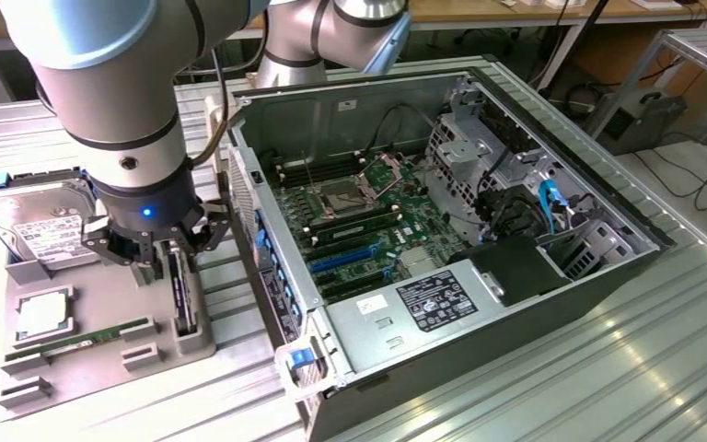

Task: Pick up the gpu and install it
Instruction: 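Pick up the gpu and move the gpu toward the slot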

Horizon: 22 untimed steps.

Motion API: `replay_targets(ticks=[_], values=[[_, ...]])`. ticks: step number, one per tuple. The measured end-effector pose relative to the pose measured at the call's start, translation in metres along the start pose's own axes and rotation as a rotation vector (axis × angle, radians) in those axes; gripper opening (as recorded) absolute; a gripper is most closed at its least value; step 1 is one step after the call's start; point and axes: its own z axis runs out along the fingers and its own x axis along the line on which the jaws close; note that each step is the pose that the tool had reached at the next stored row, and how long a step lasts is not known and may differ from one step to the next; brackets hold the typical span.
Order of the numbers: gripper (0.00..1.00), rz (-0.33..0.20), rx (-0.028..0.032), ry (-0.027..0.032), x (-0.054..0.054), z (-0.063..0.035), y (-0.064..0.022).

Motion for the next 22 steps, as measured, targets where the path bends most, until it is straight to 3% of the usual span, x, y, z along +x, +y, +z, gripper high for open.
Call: replay_targets(ticks=[3, 9, 11, 13, 14, 17, 19, 22], values=[[0.42, 0.0, 0.0005, 0.0064, 0.0, 0.001, -0.0001], [0.42, 0.0, 0.0005, 0.0067, 0.0001, 0.0021, -0.0002], [0.34, 0.0, 0.0005, 0.0068, 0.0, 0.0023, -0.0002], [0.34, 0.0, 0.0006, 0.0069, 0.0001, 0.0024, -0.0002], [0.27, 0.0, 0.0006, 0.0069, 0.0001, 0.0024, -0.0002], [0.26, 0.0, 0.0005, 0.0068, 0.0001, 0.0025, -0.0002], [0.26, -0.014, 0.0006, 0.0077, 0.0001, 0.0026, -0.0002], [0.26, -0.075, 0.0005, 0.0116, 0.0001, 0.0027, -0.0002]])
